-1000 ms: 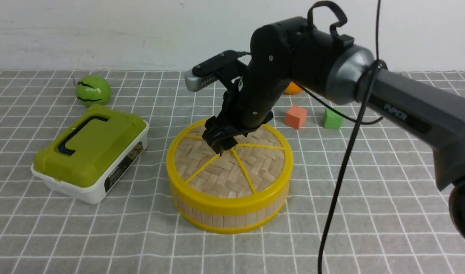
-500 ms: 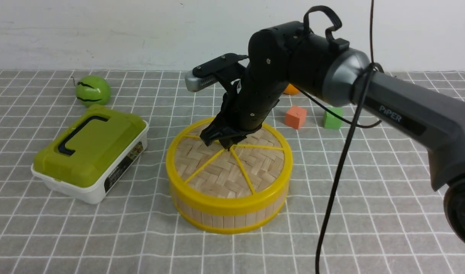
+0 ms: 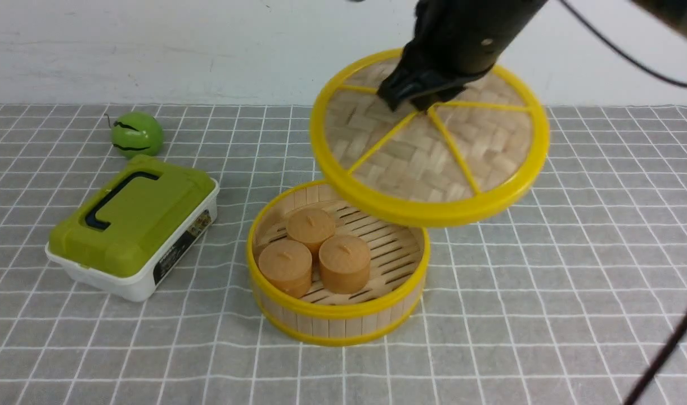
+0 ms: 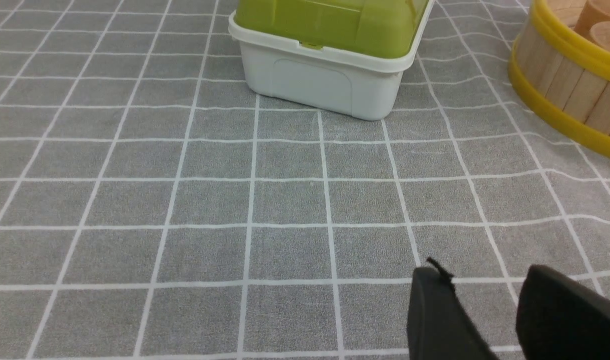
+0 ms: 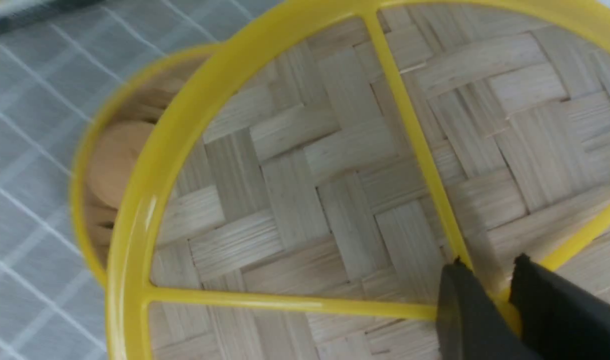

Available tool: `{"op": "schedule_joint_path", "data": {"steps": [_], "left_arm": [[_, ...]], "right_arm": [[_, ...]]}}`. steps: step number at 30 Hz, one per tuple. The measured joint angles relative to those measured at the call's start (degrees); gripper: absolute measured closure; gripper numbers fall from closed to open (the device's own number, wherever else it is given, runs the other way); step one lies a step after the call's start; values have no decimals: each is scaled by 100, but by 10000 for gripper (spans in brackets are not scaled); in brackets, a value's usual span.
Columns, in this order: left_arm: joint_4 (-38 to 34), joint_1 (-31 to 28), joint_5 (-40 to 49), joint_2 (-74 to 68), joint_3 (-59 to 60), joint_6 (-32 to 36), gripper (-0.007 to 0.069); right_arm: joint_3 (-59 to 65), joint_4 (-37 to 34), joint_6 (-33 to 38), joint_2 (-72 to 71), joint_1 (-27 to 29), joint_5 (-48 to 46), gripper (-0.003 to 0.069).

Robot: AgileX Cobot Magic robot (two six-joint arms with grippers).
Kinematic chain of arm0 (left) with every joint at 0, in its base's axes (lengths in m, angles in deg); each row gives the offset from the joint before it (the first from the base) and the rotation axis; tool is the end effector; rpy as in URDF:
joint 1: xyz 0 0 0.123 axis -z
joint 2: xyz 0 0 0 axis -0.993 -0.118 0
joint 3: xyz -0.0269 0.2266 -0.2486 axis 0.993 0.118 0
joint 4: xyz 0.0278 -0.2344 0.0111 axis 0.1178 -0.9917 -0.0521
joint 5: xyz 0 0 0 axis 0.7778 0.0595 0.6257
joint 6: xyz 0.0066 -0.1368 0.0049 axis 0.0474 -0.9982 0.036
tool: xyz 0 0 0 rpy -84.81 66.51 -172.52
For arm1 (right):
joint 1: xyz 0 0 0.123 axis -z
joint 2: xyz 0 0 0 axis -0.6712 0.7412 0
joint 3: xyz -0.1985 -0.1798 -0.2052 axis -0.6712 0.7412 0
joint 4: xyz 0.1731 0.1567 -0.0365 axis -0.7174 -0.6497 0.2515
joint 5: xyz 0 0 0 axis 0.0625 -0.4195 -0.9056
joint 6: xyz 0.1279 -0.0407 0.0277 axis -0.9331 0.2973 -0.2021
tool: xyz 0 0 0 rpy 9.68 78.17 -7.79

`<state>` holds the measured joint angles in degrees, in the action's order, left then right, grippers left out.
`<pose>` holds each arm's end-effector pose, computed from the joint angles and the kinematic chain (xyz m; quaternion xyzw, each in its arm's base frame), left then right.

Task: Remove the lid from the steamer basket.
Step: Use the right arm to place the steamer lid on the table

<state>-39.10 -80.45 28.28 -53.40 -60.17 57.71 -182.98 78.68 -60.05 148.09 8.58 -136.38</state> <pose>0.0277 -0.0016 0.1543 -0.0133 0.8090 -0.0393 0.5863 0.3587 0.2127 0.4371 -0.3137 0.8863 0.0010 0.3407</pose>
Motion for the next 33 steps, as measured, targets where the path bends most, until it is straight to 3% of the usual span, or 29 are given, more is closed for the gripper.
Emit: {"op": "schedule_joint_path", "data": {"steps": [5, 9, 18, 27, 30, 33], "left_arm": [[0, 0, -1, 0, 0, 0, 386], [0, 0, -1, 0, 0, 0, 386], [0, 0, -1, 0, 0, 0, 386], [0, 0, -1, 0, 0, 0, 386], [0, 0, -1, 0, 0, 0, 386], [0, 0, 3, 0, 0, 0, 386]], "right_arm": [[629, 129, 4, -626, 410, -14, 579], [2121, -33, -62, -1237, 1095, 94, 579], [4725, -836, -208, -1264, 2151, 2529, 579], [5004, -1110, -212, -135, 2330, 3819, 577], [5004, -1176, -212, 66, 2330, 3929, 550], [4998, -1285, -212, 90, 2330, 3913, 433]]}}
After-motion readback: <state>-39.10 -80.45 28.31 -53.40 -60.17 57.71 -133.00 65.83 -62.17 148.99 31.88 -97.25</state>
